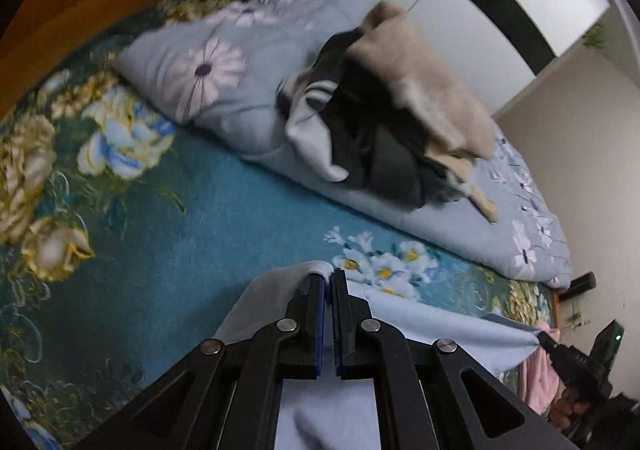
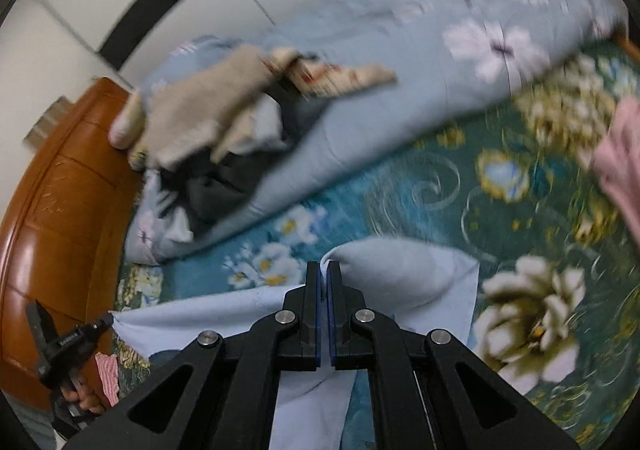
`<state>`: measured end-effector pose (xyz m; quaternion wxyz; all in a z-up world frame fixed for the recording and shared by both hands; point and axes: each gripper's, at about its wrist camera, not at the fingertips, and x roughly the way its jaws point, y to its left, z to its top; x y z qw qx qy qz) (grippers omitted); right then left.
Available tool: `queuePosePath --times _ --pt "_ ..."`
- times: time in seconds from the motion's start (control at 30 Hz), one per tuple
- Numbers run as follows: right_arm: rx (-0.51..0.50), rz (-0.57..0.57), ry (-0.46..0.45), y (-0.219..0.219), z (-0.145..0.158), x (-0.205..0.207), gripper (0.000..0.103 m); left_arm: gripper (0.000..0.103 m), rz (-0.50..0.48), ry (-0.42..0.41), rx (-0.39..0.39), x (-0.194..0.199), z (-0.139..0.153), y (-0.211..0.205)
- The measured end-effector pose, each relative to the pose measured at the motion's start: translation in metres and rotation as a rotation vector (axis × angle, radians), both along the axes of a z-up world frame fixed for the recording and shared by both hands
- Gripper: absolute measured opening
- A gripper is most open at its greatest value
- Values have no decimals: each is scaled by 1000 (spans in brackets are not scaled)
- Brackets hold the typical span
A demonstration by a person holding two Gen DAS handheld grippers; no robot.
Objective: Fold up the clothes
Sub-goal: 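Carry the light blue T-shirt with both grippers and lay it on the green blanket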
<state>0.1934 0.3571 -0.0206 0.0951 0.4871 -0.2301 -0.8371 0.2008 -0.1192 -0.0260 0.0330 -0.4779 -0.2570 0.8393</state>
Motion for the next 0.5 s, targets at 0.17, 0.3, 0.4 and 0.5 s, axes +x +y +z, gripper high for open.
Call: queuePosePath --times 0.17,0.3,0.4,0.5 --pt "-45 -23 -55 1 -27 -49 2 4 0 -25 -30 -51 -14 9" --pt "-15 -2 -81 -12 -39 -97 2 4 16 -51 -64 -100 -26 15" --pt "-49 -24 -134 -13 -55 -136 2 4 44 -88 -40 -132 -44 16" --pt "-35 -38 -188 -19 -77 -164 2 4 47 -136 -83 -158 -67 20"
